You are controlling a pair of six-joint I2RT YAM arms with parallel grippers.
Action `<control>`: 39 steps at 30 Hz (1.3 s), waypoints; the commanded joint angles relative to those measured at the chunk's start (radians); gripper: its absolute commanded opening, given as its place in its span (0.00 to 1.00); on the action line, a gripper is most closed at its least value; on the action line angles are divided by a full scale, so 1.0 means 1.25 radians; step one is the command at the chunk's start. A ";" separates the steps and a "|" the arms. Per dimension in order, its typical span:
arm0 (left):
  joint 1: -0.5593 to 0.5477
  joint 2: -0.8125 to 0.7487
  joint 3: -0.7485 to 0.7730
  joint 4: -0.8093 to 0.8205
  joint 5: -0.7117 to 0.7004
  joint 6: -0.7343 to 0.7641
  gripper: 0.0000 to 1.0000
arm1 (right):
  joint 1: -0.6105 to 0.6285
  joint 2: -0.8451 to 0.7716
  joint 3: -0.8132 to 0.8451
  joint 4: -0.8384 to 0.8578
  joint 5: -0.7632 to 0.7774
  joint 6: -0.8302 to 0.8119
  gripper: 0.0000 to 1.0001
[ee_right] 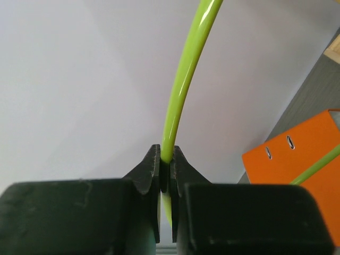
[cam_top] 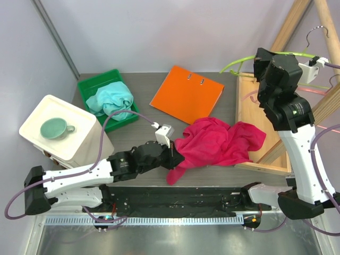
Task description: Remove the t-shirt from the hanger
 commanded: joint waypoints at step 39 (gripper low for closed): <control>-0.017 -0.192 -0.020 -0.107 -0.089 -0.023 0.00 | -0.010 -0.039 -0.055 0.017 0.288 0.154 0.15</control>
